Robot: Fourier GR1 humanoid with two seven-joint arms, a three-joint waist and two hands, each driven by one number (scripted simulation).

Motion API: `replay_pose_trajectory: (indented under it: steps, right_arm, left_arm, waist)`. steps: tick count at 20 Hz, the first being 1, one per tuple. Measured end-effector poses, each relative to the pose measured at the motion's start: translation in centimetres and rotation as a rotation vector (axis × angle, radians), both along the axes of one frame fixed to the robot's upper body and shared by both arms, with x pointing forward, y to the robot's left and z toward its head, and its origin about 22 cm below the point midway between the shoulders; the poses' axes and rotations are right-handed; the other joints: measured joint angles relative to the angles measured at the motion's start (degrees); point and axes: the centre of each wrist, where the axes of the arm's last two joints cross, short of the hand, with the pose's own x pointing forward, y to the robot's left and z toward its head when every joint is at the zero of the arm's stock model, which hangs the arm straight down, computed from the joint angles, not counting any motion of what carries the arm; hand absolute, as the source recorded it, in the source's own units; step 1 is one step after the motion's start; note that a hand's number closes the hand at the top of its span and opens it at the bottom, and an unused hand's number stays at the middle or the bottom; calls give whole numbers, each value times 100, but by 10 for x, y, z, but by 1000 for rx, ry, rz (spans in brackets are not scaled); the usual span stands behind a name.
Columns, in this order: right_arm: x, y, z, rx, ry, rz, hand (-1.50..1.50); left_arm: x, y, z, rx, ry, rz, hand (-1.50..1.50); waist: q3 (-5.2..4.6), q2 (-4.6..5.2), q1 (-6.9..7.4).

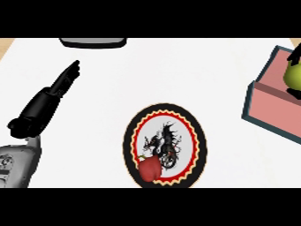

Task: Pick the pear from the plate and place it in the cardboard box

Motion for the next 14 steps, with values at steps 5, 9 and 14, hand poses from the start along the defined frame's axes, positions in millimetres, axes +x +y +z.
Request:
replay_pose_trajectory:
  steps: [5, 9, 14]
  right_arm:
    - [10, -34, -9, -71, 145, -2, -150]
    - [14, -49, -14, -56, 233, 91, -150]
    - [20, -53, -21, 122, 159, 198, -150]
  left_arm:
    - [-3, 0, -3, -6, 0, -12, 0]
    - [-4, 0, -1, -1, -4, -10, 0]
    - [-5, 2, -6, -4, -2, -2, 0]
  waist:
    - [1, 6, 47]
    - [2, -1, 39]
    - [6, -9, 12]
